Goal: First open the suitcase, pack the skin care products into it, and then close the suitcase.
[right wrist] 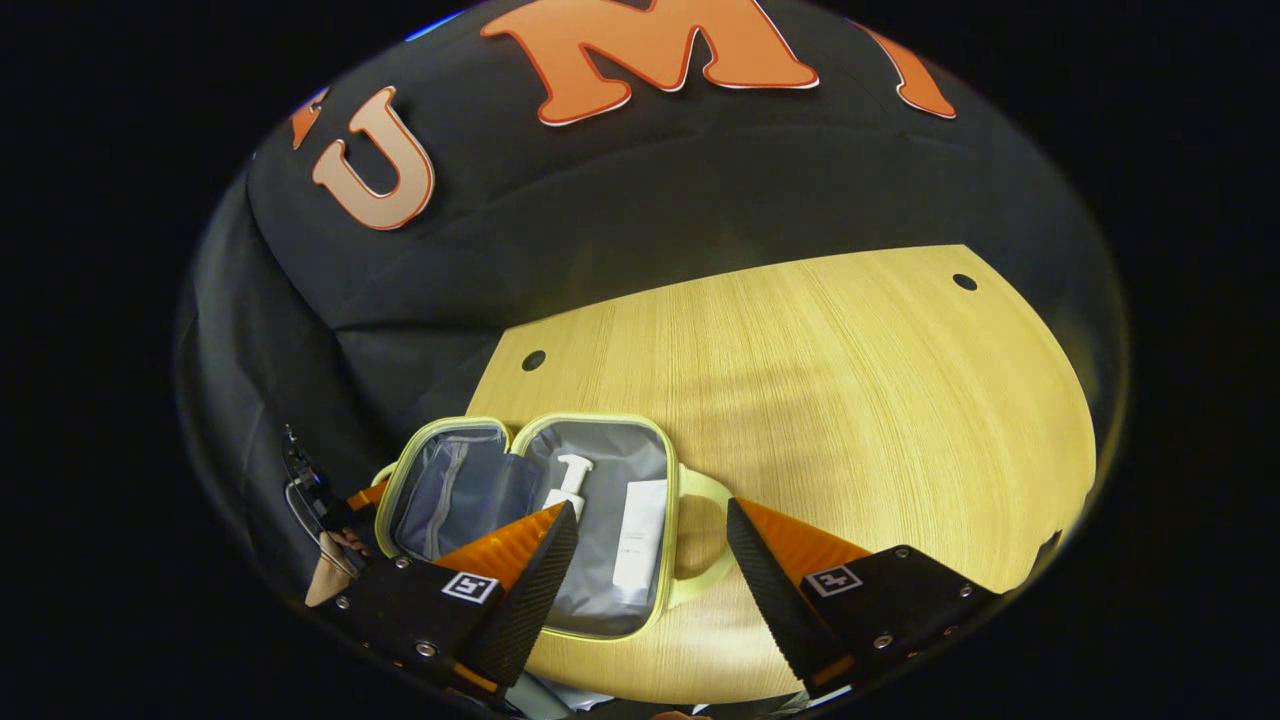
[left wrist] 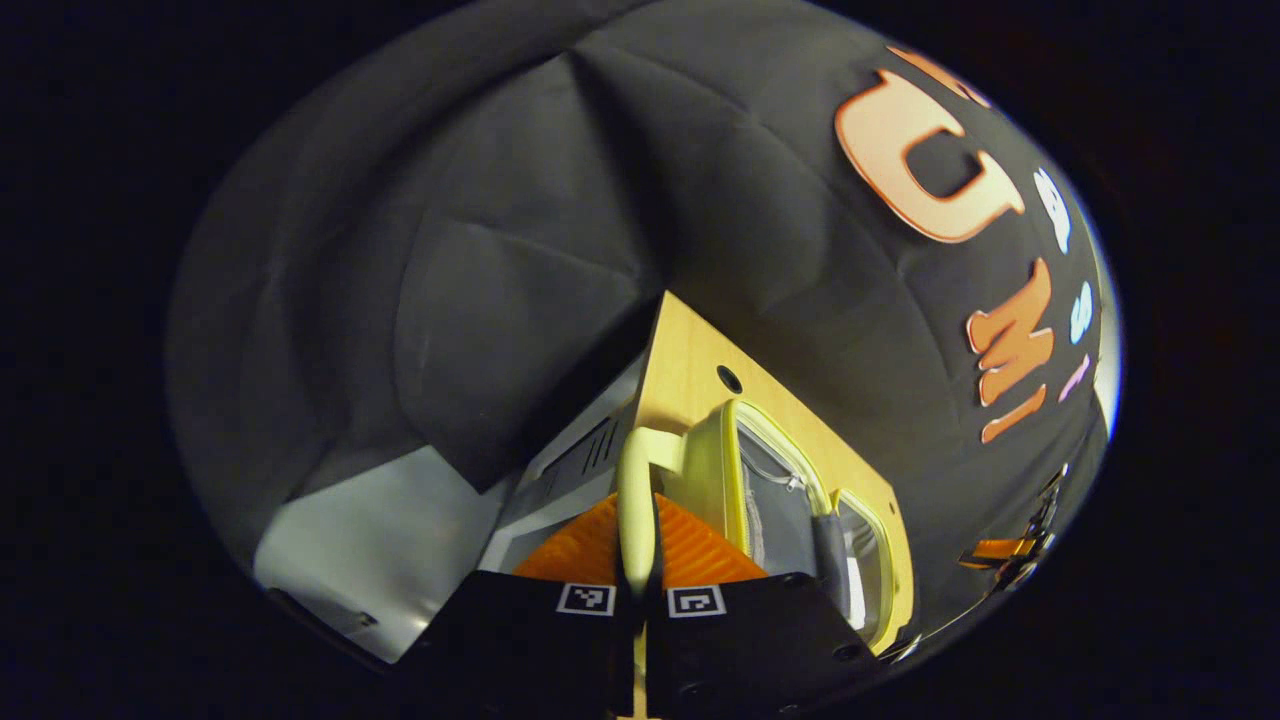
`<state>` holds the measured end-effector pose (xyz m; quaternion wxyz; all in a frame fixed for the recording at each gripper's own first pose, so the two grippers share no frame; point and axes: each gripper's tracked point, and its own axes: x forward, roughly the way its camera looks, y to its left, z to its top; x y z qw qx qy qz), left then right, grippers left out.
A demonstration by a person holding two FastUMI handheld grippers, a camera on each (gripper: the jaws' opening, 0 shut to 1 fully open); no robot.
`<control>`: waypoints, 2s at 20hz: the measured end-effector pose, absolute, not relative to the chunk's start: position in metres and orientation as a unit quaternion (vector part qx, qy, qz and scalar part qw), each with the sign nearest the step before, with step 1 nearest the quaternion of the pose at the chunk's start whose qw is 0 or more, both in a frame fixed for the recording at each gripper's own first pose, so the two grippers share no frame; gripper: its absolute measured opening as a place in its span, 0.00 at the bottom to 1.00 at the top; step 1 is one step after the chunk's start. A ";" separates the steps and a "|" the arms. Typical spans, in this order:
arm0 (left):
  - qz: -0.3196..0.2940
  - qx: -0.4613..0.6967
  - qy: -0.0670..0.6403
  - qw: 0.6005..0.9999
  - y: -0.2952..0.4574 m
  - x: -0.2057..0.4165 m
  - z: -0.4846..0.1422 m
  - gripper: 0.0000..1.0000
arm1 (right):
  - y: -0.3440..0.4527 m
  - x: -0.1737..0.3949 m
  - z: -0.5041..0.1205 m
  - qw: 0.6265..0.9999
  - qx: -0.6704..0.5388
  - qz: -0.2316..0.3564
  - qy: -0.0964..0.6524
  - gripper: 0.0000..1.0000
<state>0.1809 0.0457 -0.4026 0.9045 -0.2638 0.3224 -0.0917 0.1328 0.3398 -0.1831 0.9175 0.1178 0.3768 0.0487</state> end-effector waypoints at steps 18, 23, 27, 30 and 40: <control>-0.225 -0.023 0.272 0.935 -0.257 0.110 -0.186 0.05 | 0.163 0.129 -0.045 0.978 0.090 0.035 0.186 0.95; -0.237 0.022 0.300 0.924 -0.349 0.102 -0.229 0.05 | 0.081 0.112 -0.033 0.985 0.068 0.017 0.158 0.95; -0.229 0.043 0.338 0.912 -0.411 0.093 -0.284 0.05 | 0.039 0.097 -0.048 0.984 0.081 0.016 0.158 0.95; -0.195 0.058 0.364 0.909 -0.438 0.094 -0.336 0.05 | 0.016 0.094 -0.066 0.982 0.079 0.017 0.170 1.00; -0.130 0.161 0.379 0.902 -0.491 0.079 -0.423 0.06 | 0.001 0.075 -0.120 0.978 0.043 0.030 0.204 0.95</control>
